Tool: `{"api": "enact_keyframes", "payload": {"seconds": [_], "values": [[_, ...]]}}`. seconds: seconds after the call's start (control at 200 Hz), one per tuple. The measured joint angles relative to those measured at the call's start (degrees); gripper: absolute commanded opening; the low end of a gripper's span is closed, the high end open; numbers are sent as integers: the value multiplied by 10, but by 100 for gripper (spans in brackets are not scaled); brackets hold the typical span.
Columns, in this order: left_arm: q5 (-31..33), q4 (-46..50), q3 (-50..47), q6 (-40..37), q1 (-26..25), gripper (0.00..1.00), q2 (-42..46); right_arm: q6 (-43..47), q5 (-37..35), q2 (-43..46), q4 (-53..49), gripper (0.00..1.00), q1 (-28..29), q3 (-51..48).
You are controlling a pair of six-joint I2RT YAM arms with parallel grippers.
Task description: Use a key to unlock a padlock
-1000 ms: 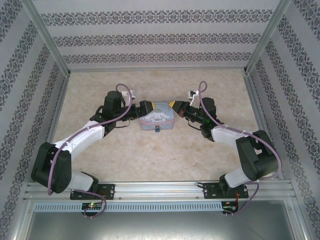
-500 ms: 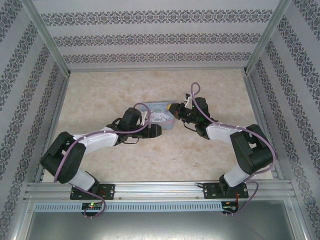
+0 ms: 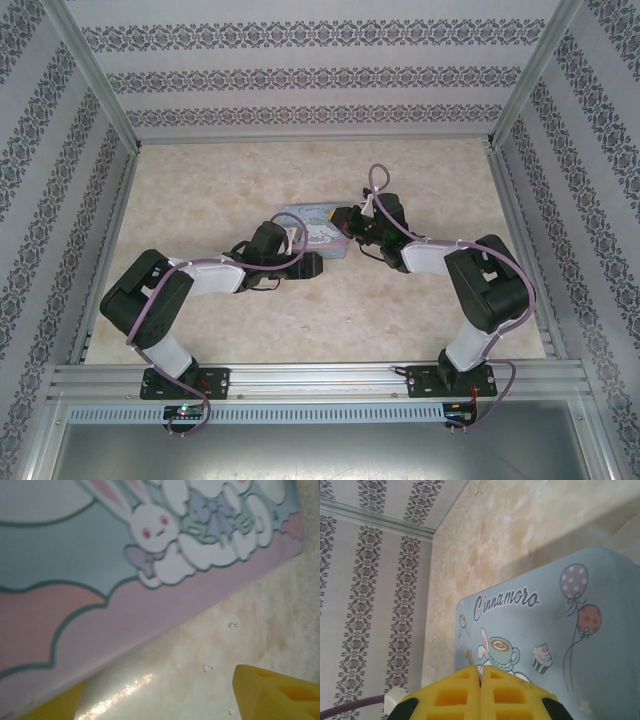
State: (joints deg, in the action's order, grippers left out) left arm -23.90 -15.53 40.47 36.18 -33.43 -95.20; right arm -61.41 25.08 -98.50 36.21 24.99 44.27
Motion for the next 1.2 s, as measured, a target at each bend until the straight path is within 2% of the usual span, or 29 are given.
{"api": "enact_keyframes", "payload": {"seconds": [0.844, 1.204], "values": [[40, -96, 8, -37, -12, 70, -55, -17, -17, -30, 5, 0, -1, 10], [96, -108, 22, -61, -29, 68, -74, -19, -17, -33, 9, 0, -2, 10]]}}
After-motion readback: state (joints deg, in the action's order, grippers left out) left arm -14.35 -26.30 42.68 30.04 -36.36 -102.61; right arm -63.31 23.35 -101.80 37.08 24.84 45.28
